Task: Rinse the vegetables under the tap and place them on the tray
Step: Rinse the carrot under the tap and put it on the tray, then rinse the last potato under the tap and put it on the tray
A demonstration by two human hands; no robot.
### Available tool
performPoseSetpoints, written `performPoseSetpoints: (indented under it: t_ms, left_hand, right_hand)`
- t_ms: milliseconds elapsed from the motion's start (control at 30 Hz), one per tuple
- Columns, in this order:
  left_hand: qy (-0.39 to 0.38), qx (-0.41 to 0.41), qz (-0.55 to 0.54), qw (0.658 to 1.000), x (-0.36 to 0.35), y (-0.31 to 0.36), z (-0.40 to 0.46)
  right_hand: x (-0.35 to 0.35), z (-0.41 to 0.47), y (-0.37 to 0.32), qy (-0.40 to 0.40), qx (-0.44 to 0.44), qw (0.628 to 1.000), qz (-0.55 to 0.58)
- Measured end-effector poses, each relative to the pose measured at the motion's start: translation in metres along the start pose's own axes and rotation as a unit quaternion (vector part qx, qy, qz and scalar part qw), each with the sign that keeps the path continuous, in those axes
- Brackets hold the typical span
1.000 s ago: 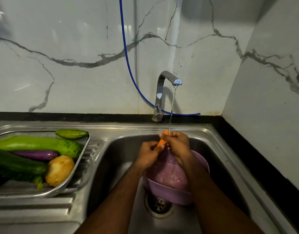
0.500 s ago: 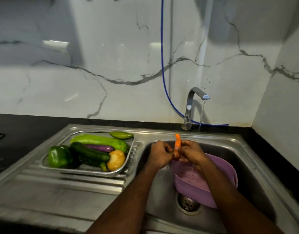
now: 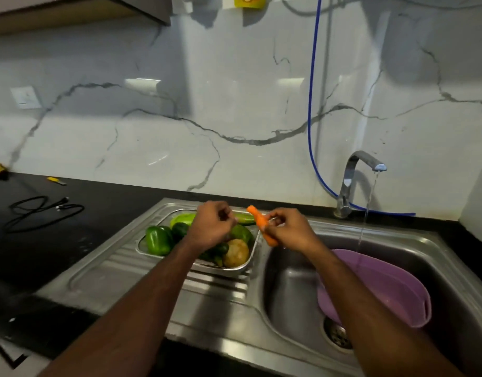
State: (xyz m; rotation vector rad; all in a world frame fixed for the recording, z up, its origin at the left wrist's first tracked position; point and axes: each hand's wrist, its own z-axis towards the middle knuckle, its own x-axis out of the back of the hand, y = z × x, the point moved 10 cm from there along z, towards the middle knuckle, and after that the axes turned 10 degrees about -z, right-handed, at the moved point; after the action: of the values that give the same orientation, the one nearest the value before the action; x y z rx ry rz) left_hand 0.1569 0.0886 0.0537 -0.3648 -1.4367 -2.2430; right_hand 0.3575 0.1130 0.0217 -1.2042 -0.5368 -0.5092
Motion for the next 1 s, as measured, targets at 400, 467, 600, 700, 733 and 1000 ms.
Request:
performPoseSetpoints:
  t_ms: [400, 467, 600, 700, 733, 1000]
  left_hand:
    - [-0.033, 0.037, 0.16, 0.986, 0.11, -0.068, -0.055]
    - [-0.025, 0.034, 0.158, 0.986, 0.113, -0.069, -0.058]
    - [-0.022, 0.039, 0.146, 0.988, 0.109, -0.071, -0.059]
    - [-0.021, 0.047, 0.139, 0.989, 0.102, -0.068, -0.054]
    - [-0.02, 0.045, 0.138, 0.989, 0.098, -0.064, -0.052]
    - [-0.054, -0.009, 0.074, 0.996, 0.022, -0.001, -0.009]
  right_hand:
    - [-0.12, -0.025, -0.106, -0.11, 0.108, 0.956, -0.252]
    - [-0.125, -0.023, -0.106, -0.094, 0.101, 0.948, -0.286]
    - [-0.133, -0.024, -0.106, -0.097, 0.105, 0.942, -0.304]
    - [-0.13, -0.024, -0.101, -0.1, 0.115, 0.949, -0.275]
    - [-0.127, -0.023, -0.098, -0.098, 0.117, 0.954, -0.259]
    - [-0.036, -0.013, -0.036, 0.033, 0.049, 0.982, -0.178]
